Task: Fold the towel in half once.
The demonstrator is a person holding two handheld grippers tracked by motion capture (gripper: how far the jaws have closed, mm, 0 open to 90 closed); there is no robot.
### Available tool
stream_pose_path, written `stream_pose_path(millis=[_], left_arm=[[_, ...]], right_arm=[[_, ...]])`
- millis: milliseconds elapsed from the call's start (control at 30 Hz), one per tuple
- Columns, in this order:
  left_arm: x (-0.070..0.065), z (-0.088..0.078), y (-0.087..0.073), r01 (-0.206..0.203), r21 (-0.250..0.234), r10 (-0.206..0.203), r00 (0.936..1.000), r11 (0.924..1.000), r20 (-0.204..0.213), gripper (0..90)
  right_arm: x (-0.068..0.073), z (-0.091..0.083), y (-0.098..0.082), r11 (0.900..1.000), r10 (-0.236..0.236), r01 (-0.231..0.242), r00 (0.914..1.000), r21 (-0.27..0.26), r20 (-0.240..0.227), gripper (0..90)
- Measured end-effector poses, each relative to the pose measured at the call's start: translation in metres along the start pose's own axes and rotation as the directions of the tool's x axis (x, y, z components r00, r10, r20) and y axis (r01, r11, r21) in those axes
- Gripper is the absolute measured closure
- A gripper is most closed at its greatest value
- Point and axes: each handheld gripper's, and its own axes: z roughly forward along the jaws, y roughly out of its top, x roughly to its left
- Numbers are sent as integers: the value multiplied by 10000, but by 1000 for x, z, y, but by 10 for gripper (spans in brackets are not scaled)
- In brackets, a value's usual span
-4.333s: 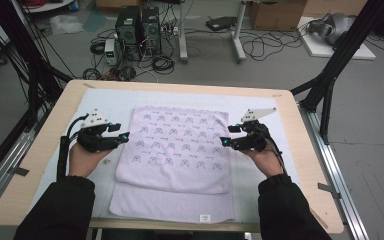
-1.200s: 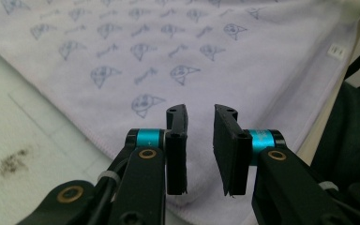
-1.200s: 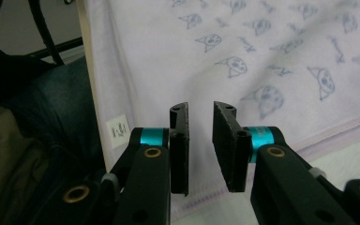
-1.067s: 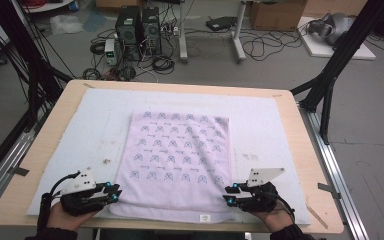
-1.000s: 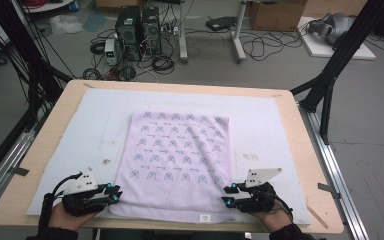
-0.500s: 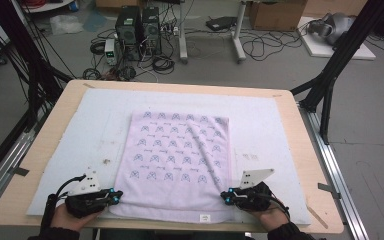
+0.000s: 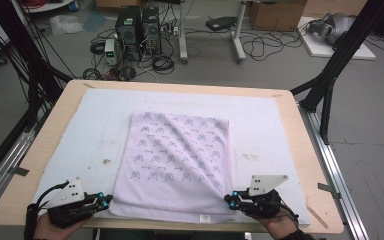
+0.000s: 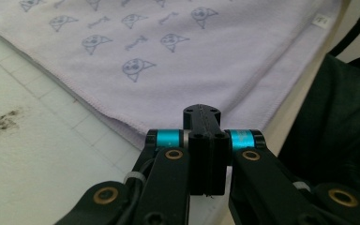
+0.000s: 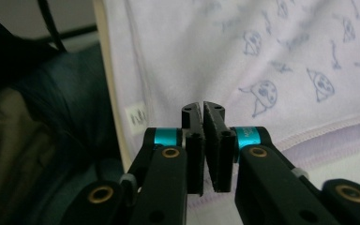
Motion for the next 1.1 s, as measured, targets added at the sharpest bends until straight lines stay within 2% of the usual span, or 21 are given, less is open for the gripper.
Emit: stream_pose_path(millis=[100,133,200,267,333,400,467,500,567,767,867,933,967,1000,1033,1100], left_arm=[[6,12,1,33,156,-35,9999,9999,150,777],[8,17,1,31,301,-39,9997,9995,253,760],[10,28,1,71,618,-96,9991,9981,406,700],[10,37,0,-114,963,60,9984,9953,557,690],[9,40,-2,-258,988,208,9984,9948,517,717],[9,39,-1,-246,990,201,9988,9948,455,820],[8,37,-1,-205,917,169,9991,9956,402,844],[8,34,0,-165,761,137,9992,9970,370,875],[8,28,2,-91,574,68,9992,9983,396,877],[0,3,7,-199,-12,199,9993,9998,321,880],[-8,-5,5,-312,-12,312,9986,9995,436,879],[-11,-8,1,-288,29,286,9980,9996,566,879],[-11,-8,-2,-259,55,255,9977,9996,623,875],[-11,-7,-4,-201,86,195,9979,9998,622,857],[-9,-5,-6,9,121,-16,9978,9999,659,814],[-5,-1,-6,142,66,-145,9986,9999,518,730]], right_arm=[[-5,10,-5,9988,289,-286,9995,386,-89,738],[-7,12,-7,9983,360,-351,9992,465,-184,731],[-11,18,-11,9967,507,-486,9982,650,-309,663],[-14,22,-14,9950,697,-666,9968,744,-396,640],[-16,26,-15,9946,652,-619,9972,836,-364,657],[-15,26,-15,9950,486,-463,9985,888,-234,756],[-14,27,-14,9946,356,-321,9988,984,-333,839],[-14,27,-13,9947,294,-260,9990,994,-325,849],[-12,23,-9,9965,222,-200,9994,817,-268,856],[-5,8,1,10000,34,-32,9998,77,-202,858],[1,1,2,9998,-14,8,9994,-176,-348,858],[7,-1,1,9999,-79,74,9989,-115,-461,856],[9,-1,-1,10000,-12,8,9978,-52,-664,841],[10,0,-4,9999,130,-134,9962,-37,-866,795],[9,1,-5,9999,158,-161,9966,-23,-806,788],[6,3,-8,9996,281,-279,9960,29,-848,732]])
